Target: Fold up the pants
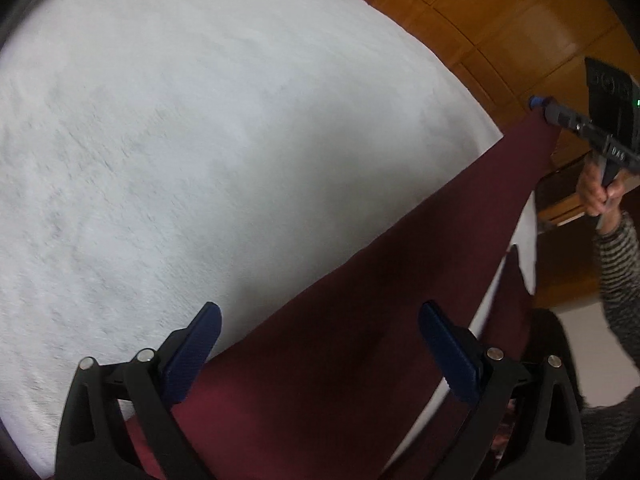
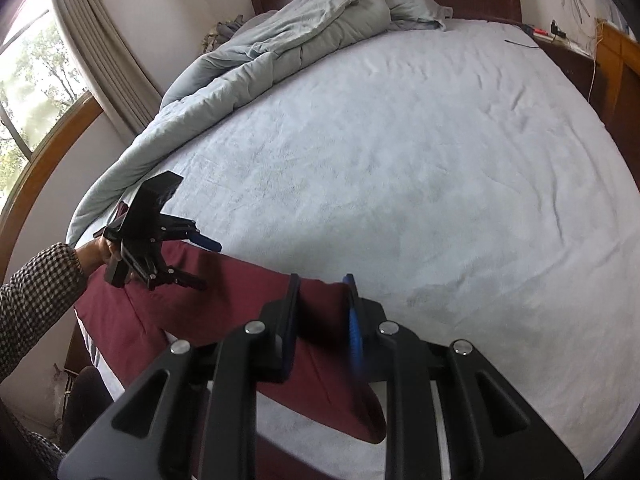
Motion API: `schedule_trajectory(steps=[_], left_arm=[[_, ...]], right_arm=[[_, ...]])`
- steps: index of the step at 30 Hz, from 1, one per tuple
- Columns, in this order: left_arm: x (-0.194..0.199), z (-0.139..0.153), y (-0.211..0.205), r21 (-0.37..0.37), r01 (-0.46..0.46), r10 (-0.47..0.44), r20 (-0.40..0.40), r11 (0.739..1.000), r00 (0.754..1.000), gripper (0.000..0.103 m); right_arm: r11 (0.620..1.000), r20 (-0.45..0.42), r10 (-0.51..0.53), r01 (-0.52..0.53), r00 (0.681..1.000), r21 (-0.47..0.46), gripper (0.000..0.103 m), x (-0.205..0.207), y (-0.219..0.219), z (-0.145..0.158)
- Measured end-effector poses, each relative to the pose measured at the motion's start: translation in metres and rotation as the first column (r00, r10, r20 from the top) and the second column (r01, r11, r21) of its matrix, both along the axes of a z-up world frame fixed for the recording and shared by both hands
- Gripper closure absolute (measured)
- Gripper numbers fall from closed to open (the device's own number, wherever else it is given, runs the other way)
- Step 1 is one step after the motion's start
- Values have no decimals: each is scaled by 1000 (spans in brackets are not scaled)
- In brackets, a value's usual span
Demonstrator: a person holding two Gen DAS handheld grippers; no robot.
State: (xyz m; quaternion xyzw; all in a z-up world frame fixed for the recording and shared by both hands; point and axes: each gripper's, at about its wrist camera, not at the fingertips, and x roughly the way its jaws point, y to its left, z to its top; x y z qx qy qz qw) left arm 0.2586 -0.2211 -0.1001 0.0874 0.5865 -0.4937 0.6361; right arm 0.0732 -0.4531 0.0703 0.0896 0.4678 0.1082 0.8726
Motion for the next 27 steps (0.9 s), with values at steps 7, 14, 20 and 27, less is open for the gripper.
schedule_trajectory(steps=[7, 14, 20, 27], left_arm=[[-17, 5, 15, 28, -11, 10, 1, 1000, 1000, 79], [-92, 82, 44, -13, -123, 122, 259, 992, 958, 84], [-189, 90, 44, 37, -131, 108, 370, 991, 923, 84], [-261, 62, 39, 84, -112, 70, 398, 990, 915, 84]], right_arm=[[999, -11, -43, 43, 999, 22, 83, -4, -9, -8], [995, 16, -91, 90, 996, 49, 82, -45, -11, -5], [993, -27, -104, 106, 994, 55, 82, -115, 3, -25], [991, -124, -126, 130, 984, 19, 82, -178, 19, -64]])
